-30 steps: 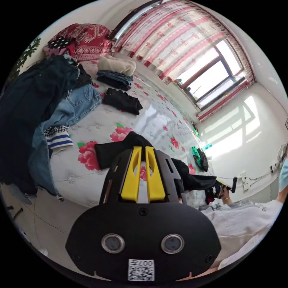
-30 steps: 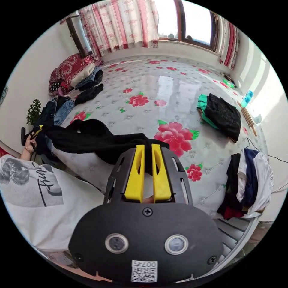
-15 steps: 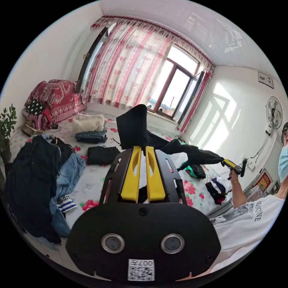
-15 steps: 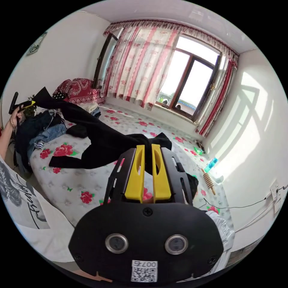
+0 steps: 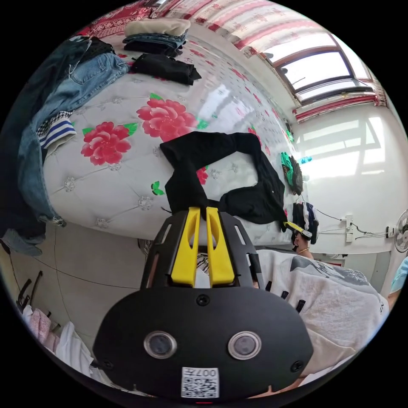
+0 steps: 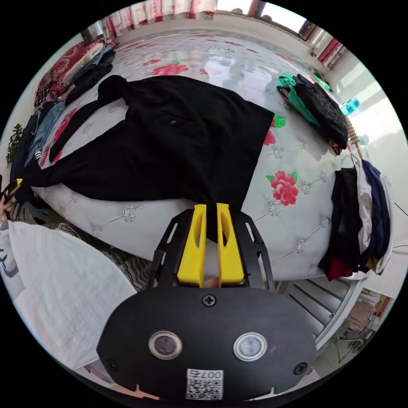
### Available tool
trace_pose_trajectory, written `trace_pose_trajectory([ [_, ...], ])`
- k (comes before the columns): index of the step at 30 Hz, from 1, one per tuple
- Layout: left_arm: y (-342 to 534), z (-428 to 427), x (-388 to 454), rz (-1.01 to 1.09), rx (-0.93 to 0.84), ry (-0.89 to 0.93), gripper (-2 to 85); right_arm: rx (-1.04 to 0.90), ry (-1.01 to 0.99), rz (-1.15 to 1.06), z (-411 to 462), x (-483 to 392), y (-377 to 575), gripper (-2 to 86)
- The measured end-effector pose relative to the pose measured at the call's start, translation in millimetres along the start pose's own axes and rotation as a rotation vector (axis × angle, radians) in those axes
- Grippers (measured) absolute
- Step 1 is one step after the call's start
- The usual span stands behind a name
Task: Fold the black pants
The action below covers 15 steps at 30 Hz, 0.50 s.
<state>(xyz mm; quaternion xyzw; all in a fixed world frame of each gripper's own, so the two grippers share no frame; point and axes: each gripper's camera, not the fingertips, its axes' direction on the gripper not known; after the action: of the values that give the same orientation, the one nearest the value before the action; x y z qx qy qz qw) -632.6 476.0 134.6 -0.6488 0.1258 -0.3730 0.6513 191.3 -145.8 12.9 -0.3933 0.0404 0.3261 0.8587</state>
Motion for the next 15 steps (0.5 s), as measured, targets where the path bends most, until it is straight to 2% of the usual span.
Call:
trace_pose_trajectory([
  [5,-2,-6,-6,-0.028,0.003,0.005,0.1,0.114,-0.001,0.075,-32,29,5,3.7],
  [9,-8,-10,-2,-0.026,0.026,-0.003,0.3,0.091,0.004,0.123,-27,57,9,3.6],
  [15,-11,-12,1,-0.034,0.065,0.003,0.5,0.04,-0.183,0.275,5,95,17,3.0],
])
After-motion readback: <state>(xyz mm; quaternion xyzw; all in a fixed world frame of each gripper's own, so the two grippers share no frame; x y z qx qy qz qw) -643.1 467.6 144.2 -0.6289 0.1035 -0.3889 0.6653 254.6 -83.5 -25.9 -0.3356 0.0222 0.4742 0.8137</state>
